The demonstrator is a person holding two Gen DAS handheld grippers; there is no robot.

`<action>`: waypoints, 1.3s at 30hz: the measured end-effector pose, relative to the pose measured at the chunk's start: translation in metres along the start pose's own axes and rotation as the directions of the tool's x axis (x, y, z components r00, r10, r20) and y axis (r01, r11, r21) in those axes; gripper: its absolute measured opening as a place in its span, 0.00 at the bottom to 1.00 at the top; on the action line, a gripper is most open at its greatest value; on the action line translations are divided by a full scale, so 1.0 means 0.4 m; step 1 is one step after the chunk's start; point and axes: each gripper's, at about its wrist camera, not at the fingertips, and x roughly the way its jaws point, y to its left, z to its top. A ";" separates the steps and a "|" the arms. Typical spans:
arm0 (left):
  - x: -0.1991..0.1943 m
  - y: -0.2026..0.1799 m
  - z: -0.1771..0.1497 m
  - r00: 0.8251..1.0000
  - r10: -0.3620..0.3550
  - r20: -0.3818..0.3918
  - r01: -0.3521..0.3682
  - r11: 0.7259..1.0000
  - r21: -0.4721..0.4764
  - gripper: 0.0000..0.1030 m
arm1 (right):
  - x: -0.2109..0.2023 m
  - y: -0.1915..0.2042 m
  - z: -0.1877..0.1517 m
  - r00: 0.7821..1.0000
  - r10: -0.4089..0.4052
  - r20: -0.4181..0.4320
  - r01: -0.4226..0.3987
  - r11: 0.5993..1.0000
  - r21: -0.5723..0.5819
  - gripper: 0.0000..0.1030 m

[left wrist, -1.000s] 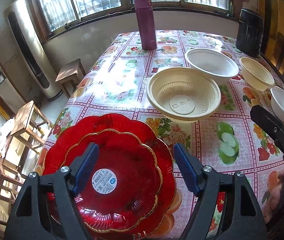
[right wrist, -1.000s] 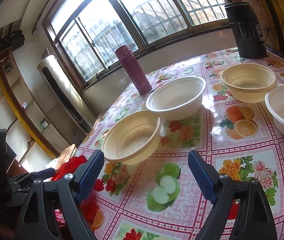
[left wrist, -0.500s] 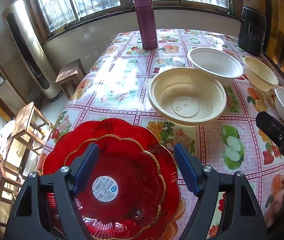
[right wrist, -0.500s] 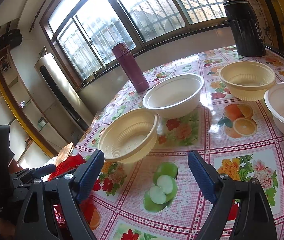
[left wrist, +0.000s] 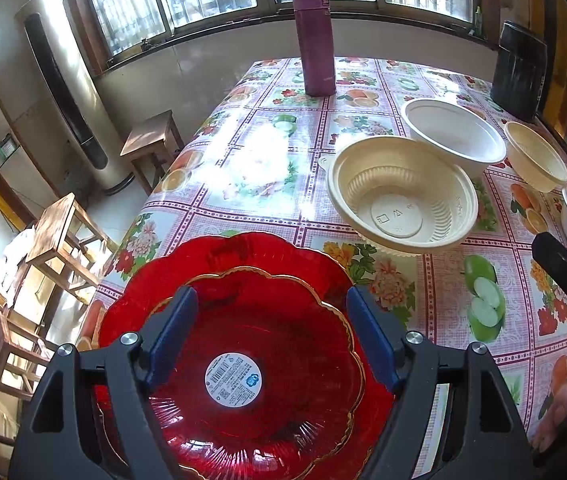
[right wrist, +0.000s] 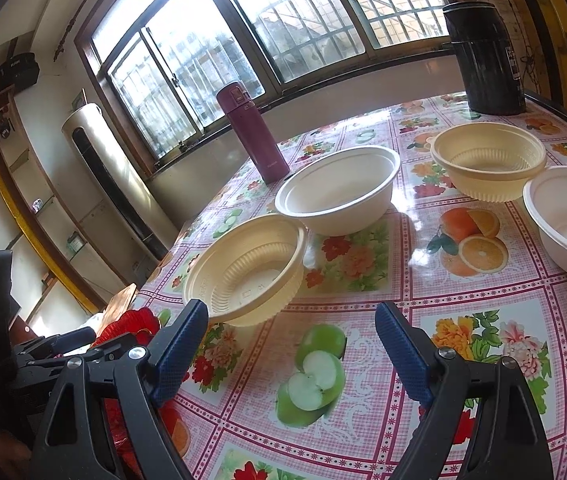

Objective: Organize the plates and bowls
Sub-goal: 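Move the right gripper to the cream bowl while the left gripper holds the stacked plates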

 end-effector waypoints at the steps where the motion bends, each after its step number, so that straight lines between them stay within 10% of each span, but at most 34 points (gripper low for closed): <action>1: 0.002 0.002 0.001 1.000 0.006 0.002 -0.006 1.000 0.002 0.75 | -0.001 0.001 0.000 1.000 0.000 0.002 0.000 1.000 -0.002 0.85; 12: 0.010 0.021 0.077 0.995 0.084 0.046 -0.087 0.995 0.049 0.75 | 0.002 0.011 0.011 1.000 0.024 -0.009 -0.024 1.000 0.006 0.85; 22: 0.073 0.035 0.181 0.996 0.053 -0.069 -0.051 0.998 0.041 0.75 | 0.138 -0.004 0.168 0.982 0.142 -0.127 -0.114 0.971 0.208 0.84; 39: 0.202 -0.066 0.205 0.976 0.035 -0.215 -0.032 0.999 0.017 0.75 | 0.237 -0.093 0.123 0.958 0.250 -0.141 -0.193 0.924 0.329 0.84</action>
